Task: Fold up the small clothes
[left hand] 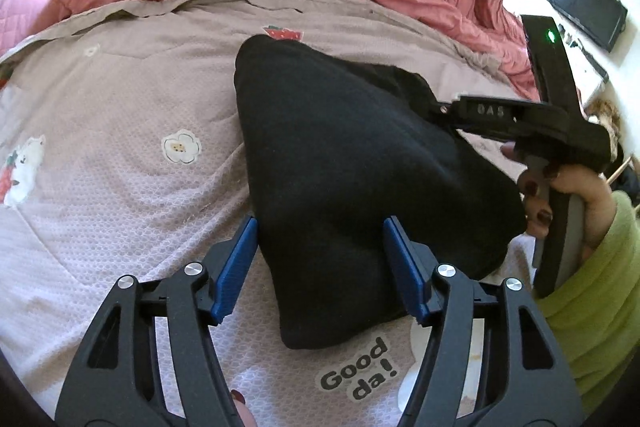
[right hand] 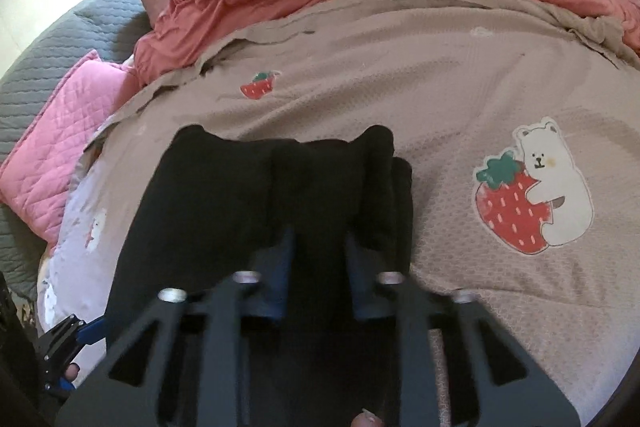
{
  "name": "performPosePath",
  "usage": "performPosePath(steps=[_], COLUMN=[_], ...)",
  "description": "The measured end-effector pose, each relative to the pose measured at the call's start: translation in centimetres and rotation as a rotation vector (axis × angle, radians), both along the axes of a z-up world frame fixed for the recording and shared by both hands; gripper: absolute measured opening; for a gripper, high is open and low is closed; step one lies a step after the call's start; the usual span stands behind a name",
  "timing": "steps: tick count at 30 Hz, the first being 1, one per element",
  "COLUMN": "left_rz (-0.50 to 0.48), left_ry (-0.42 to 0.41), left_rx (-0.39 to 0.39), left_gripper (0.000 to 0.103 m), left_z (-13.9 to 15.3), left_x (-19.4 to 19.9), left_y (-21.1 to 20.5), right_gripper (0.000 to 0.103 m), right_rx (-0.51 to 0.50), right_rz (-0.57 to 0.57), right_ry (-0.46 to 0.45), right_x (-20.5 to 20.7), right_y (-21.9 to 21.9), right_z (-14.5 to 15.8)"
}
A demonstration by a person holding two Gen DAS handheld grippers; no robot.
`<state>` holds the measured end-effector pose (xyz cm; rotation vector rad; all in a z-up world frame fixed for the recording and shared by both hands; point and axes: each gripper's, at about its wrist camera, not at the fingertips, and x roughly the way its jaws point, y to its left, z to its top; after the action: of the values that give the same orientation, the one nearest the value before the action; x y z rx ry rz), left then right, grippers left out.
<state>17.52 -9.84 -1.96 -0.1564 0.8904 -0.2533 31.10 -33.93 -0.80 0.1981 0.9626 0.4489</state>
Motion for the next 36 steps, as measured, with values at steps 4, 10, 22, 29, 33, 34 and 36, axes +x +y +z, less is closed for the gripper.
performPosePath(steps=[4,10,22,29,33,34,36], left_rz=[0.003,-0.017,-0.026,-0.017,-0.013,-0.012,-0.011], left_ry=[-0.052,-0.007,0.02,0.022,0.023,0.023,0.022], left_rx=[-0.029,-0.016,-0.019,-0.034,-0.037,-0.035,-0.032], left_gripper=[0.055,0.056,0.057,0.057,0.057,0.057,0.057], left_z=[1.0,0.2,-0.4,-0.6,-0.7,-0.7,-0.6], left_x=[-0.3,0.4,0.5,0.3,0.1,0.1,-0.1], left_y=[0.2,-0.3,-0.1,0.3,0.3,0.3,0.3], right_gripper=[0.007,0.007,0.036,0.036,0.036,0.036,0.036], right_rx=[-0.023,-0.112,-0.224,-0.142,-0.103,-0.089,-0.071], right_rz=[0.002,-0.027,-0.084,-0.067,0.008,0.025,0.049], right_ry=[-0.095,-0.147,-0.124,-0.21,-0.223,-0.219,-0.216], right_x=[-1.4,-2.1,-1.9,-6.5,-9.9,-10.6,-11.7], right_y=[-0.4,-1.4,-1.5,-2.4,-1.5,-1.3,-1.1], right_z=[2.2,2.9,0.1,3.5,4.0,4.0,4.0])
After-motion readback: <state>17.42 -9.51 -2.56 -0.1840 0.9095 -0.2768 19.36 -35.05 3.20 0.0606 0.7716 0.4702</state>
